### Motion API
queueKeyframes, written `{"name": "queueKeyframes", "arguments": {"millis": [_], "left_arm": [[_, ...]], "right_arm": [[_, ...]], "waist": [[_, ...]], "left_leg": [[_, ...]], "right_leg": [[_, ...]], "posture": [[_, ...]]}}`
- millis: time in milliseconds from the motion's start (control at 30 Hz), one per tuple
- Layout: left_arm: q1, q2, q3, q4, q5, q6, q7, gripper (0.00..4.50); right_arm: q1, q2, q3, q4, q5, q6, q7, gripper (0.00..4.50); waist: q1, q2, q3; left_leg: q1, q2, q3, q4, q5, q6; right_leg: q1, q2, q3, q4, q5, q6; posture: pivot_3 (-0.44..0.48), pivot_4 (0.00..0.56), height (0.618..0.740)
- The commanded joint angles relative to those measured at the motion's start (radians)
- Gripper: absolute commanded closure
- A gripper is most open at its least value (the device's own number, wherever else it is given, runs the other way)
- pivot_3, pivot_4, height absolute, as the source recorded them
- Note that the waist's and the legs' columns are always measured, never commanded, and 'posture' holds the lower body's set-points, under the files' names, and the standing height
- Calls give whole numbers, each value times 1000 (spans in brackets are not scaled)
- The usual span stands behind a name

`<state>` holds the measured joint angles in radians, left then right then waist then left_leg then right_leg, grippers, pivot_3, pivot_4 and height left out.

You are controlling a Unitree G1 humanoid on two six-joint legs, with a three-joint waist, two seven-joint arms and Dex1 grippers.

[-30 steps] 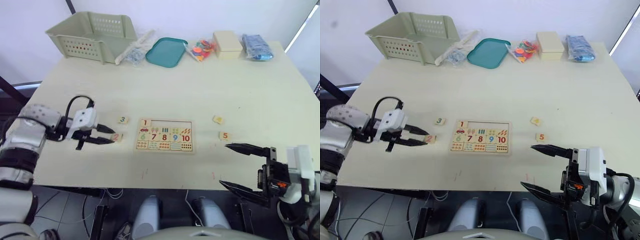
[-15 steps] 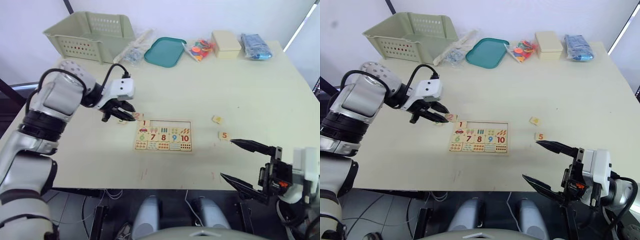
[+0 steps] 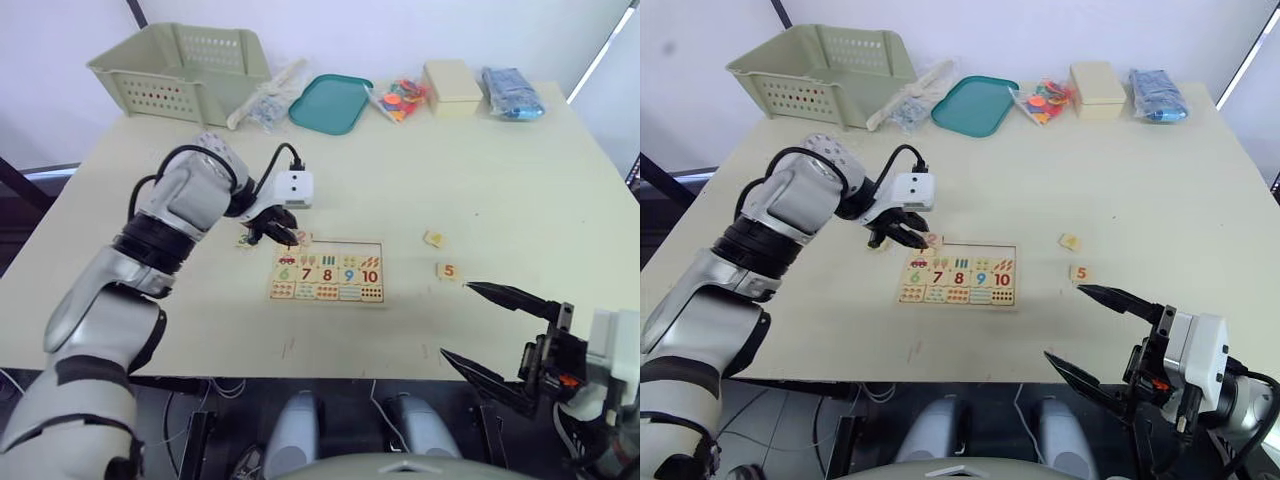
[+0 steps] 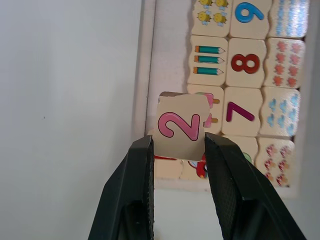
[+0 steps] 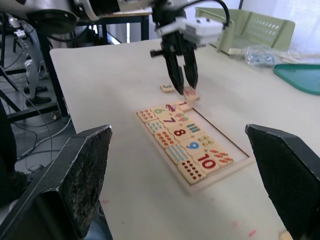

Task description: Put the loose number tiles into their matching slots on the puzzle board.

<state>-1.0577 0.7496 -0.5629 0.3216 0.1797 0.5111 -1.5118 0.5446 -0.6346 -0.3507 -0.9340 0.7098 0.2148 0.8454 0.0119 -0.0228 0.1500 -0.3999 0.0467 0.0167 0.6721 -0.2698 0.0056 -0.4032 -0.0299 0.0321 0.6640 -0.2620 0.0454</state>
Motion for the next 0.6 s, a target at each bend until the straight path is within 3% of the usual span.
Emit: {"name": "queueKeyframes", "arguments": {"millis": [33, 600], "left_arm": [[-18, -14, 4, 33, 30, -33, 15, 3445], [-17, -94, 10, 84, 94, -64, 31, 3445]], "right_arm": [[13, 1, -10, -38, 6, -9, -19, 0], [51, 3, -2, -60, -3, -15, -48, 0]], "waist": [[0, 0, 0], [0, 0, 0]], "left_leg": [[0, 0, 0, 0, 0, 0], [0, 0, 0, 0, 0, 0]], "right_leg": [[0, 0, 0, 0, 0, 0], [0, 0, 0, 0, 0, 0]], "posture": [[0, 150, 740], [0, 150, 740]]}}
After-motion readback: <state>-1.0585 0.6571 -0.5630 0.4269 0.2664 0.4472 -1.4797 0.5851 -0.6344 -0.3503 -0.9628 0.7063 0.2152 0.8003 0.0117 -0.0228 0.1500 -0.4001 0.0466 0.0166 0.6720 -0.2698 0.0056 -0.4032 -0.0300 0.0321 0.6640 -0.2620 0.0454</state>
